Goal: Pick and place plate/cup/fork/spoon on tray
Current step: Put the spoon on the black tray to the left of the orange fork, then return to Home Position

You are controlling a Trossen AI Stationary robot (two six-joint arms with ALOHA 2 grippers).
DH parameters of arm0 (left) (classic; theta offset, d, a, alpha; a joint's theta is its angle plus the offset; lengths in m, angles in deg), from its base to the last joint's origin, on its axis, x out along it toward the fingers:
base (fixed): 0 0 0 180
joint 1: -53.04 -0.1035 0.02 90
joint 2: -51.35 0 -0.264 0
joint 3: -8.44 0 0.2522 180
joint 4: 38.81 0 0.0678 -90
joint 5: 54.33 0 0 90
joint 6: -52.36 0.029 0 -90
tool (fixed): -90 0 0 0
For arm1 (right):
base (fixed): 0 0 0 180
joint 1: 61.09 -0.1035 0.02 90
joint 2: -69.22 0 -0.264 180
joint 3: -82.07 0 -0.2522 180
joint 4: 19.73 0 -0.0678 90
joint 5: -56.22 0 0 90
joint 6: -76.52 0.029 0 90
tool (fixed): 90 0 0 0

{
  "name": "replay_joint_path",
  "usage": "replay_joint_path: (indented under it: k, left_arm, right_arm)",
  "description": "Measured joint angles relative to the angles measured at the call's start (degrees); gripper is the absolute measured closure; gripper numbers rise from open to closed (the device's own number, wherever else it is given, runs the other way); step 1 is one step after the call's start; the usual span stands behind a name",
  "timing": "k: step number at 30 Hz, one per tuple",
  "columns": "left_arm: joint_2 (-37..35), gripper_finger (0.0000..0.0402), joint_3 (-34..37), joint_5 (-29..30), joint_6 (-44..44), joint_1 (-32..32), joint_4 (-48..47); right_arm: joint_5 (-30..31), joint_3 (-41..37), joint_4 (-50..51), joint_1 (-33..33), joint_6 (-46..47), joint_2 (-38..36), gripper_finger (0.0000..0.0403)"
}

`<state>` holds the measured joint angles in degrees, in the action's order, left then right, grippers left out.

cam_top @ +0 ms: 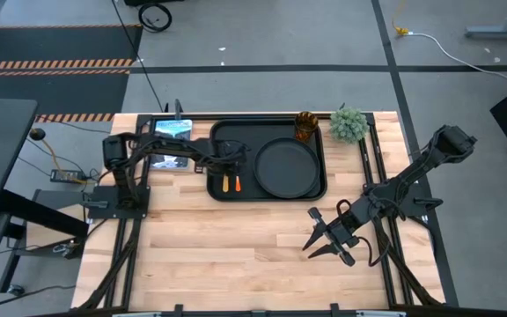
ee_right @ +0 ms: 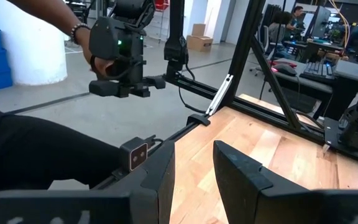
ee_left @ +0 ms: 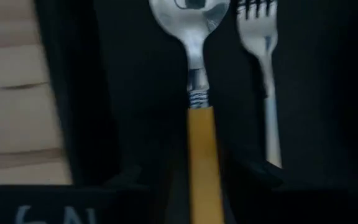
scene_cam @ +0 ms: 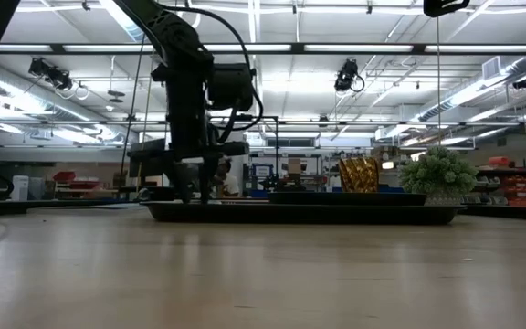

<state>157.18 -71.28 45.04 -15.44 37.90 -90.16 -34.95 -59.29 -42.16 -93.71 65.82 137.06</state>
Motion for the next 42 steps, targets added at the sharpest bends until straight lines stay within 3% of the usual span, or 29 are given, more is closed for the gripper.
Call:
replay_joint_path:
  k: [10,19,25,35,42]
  left_arm:
    - [-6.6,0.0254,-0.8,4.3,8.8,3.4,-3.5]
    - [-14.0,0.0258,-0.8,4.5,13.8,11.4,-0.2]
    - [-18.6,0.0258,-0.8,5.1,18.0,15.6,2.4]
    - [-27.4,0.0258,-0.8,22.5,27.1,21.6,3.9]
    - [-28.6,0.0259,-0.8,33.3,42.8,25.8,12.9]
  right_arm:
    - [0.0,-0.5,7.2,2.0,-1.4,-8.2,0.0286]
    - [0.1,-13.8,-8.6,10.2,-1.3,-19.5,0.0300]
    - [-0.5,-18.9,-9.7,15.8,1.5,-26.4,0.0321]
    - [-3.0,-21.0,-4.8,24.9,4.4,-36.6,0.0357]
    - [-10.0,-21.0,0.0,30.1,8.0,-40.3,0.0381]
